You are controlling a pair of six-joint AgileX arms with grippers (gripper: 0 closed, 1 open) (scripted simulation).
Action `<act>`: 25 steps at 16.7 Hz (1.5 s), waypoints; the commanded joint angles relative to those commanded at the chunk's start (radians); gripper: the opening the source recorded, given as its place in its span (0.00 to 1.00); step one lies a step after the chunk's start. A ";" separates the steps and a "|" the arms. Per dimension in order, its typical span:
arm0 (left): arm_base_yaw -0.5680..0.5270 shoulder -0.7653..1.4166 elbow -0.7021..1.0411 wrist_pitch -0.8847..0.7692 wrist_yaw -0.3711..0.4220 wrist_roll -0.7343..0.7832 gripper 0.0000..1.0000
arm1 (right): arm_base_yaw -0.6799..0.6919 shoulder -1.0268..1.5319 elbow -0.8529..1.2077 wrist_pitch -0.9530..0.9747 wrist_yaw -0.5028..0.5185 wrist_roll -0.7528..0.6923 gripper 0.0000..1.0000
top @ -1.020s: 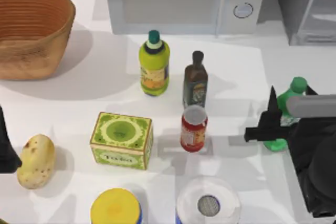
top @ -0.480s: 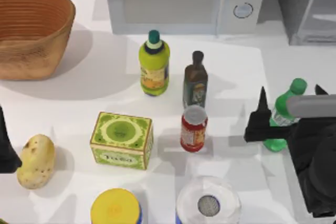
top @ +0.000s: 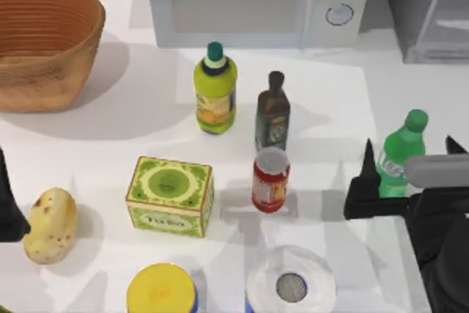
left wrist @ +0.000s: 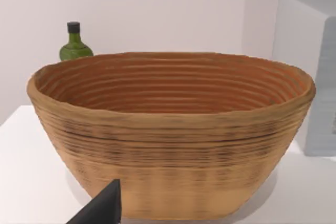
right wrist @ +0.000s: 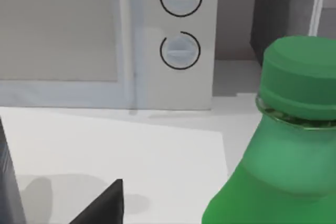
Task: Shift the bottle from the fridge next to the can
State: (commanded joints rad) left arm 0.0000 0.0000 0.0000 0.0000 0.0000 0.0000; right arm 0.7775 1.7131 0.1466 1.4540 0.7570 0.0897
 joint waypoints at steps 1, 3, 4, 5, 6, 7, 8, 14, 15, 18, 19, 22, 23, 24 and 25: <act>0.000 0.000 0.000 0.000 0.000 0.000 1.00 | 0.012 -0.007 -0.009 0.002 0.011 0.001 1.00; 0.000 0.000 0.000 0.000 0.000 0.000 1.00 | 0.015 -0.009 -0.012 0.003 0.015 0.002 1.00; 0.000 0.000 0.000 0.000 0.000 0.000 1.00 | 0.015 -0.009 -0.012 0.003 0.015 0.002 1.00; 0.000 0.000 0.000 0.000 0.000 0.000 1.00 | 0.011 -0.004 -0.008 0.002 0.013 0.001 1.00; 0.000 0.000 0.000 0.000 0.000 0.000 1.00 | 0.011 -0.004 -0.008 0.001 0.013 0.001 1.00; 0.000 0.000 0.000 0.000 0.000 0.000 1.00 | 0.006 -0.014 -0.006 -0.007 0.010 0.001 1.00; 0.000 0.000 0.000 0.000 0.000 0.000 1.00 | -0.002 -0.035 0.000 -0.024 0.003 0.002 1.00; 0.000 0.000 0.000 0.000 0.000 0.000 1.00 | -0.111 -0.360 0.045 -0.299 -0.124 0.001 1.00; 0.000 0.000 0.000 0.000 0.000 0.000 1.00 | -0.141 -0.436 0.047 -0.367 -0.156 0.000 1.00; 0.000 0.000 0.000 0.000 0.000 0.000 1.00 | -0.251 -0.685 0.033 -0.594 -0.264 -0.008 1.00; 0.000 0.000 0.000 0.000 0.000 0.000 1.00 | -0.292 -0.773 0.023 -0.674 -0.303 -0.012 1.00; 0.000 0.000 0.000 0.000 0.000 0.000 1.00 | -0.425 -1.042 -0.018 -0.911 -0.423 -0.027 1.00; 0.000 0.000 0.000 0.000 0.000 0.000 1.00 | -0.470 -1.131 -0.034 -0.986 -0.463 -0.034 1.00; 0.000 0.000 0.000 0.000 0.000 0.000 1.00 | -0.515 -1.217 -0.050 -1.059 -0.503 -0.040 1.00; 0.000 0.000 0.000 0.000 0.000 0.000 1.00 | -0.558 -1.301 -0.066 -1.127 -0.542 -0.047 1.00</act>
State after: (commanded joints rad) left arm 0.0000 0.0000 0.0000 0.0000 0.0000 0.0000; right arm 0.2195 0.4124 0.0803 0.3270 0.2152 0.0431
